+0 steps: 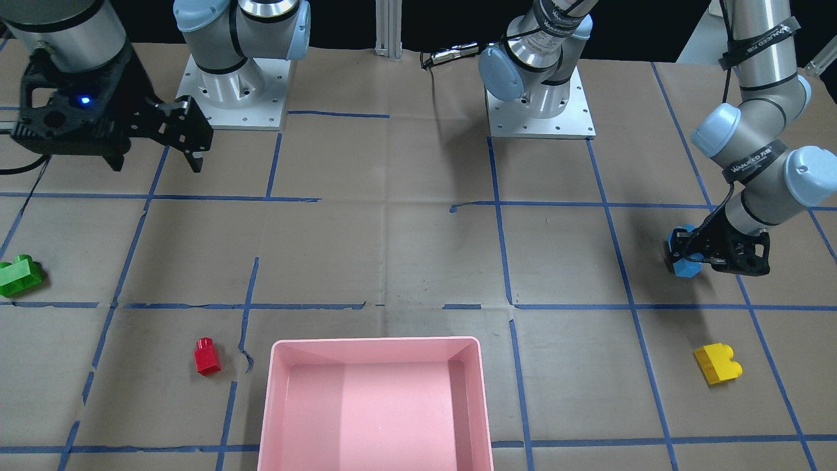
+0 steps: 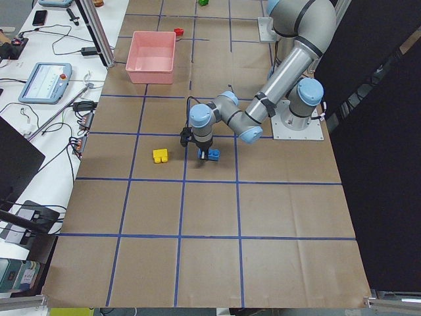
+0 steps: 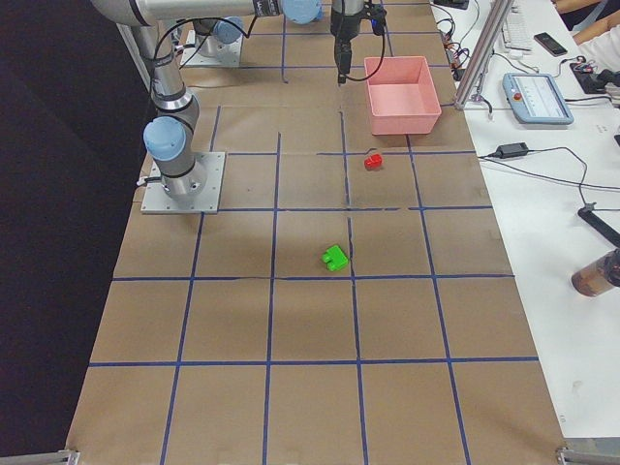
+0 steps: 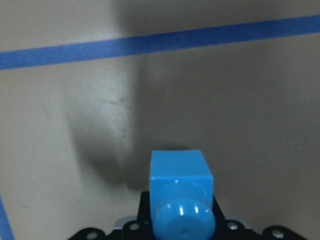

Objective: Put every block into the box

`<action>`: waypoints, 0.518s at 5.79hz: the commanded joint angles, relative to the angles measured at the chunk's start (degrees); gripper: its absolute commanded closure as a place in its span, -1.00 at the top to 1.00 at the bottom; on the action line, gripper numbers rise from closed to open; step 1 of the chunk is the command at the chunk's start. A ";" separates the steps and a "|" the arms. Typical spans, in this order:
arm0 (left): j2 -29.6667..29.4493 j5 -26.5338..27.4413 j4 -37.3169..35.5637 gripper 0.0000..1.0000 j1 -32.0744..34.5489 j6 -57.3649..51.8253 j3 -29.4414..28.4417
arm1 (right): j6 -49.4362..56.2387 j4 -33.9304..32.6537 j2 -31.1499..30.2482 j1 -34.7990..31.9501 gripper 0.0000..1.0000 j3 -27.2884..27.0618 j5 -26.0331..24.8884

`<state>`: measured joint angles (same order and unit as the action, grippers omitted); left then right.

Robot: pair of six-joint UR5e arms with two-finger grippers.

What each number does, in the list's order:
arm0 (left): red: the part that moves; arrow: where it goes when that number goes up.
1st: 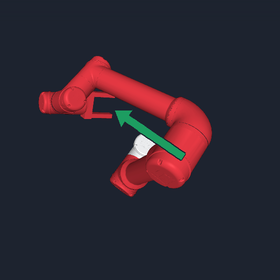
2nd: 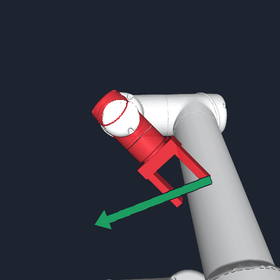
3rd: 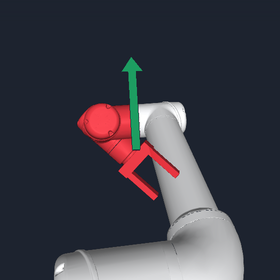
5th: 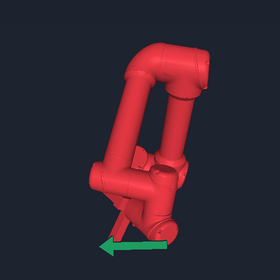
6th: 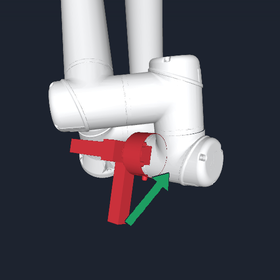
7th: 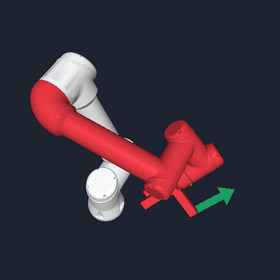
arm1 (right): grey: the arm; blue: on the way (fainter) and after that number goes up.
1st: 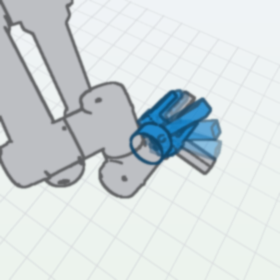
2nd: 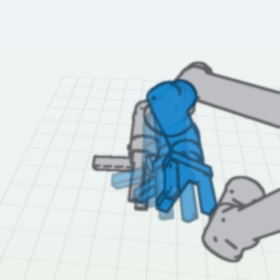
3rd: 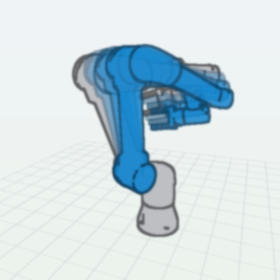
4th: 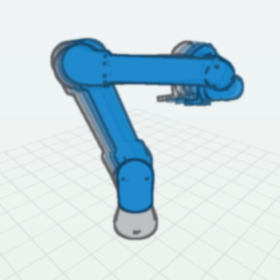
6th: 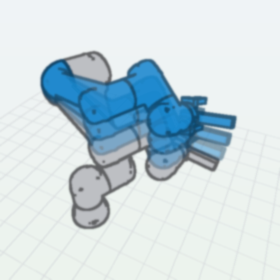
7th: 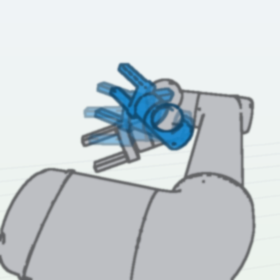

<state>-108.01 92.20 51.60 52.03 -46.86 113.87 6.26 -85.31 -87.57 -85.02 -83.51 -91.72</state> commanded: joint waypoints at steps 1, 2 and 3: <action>-0.35 -0.44 13.78 -1.00 9.87 0.54 -13.84 | 11.87 -0.11 0.03 10.44 0.99 -0.16 -0.48; -3.32 -1.05 17.27 -1.00 15.50 2.89 -21.25 | 23.77 -0.38 0.11 15.80 0.99 -0.16 -0.83; -5.70 -1.49 18.96 -1.00 22.26 9.18 -27.94 | 34.42 -0.38 0.11 22.55 0.99 -0.16 -1.96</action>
<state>-111.33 91.17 67.99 67.90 -42.63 92.89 30.28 -85.61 -87.48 -68.69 -83.66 -92.81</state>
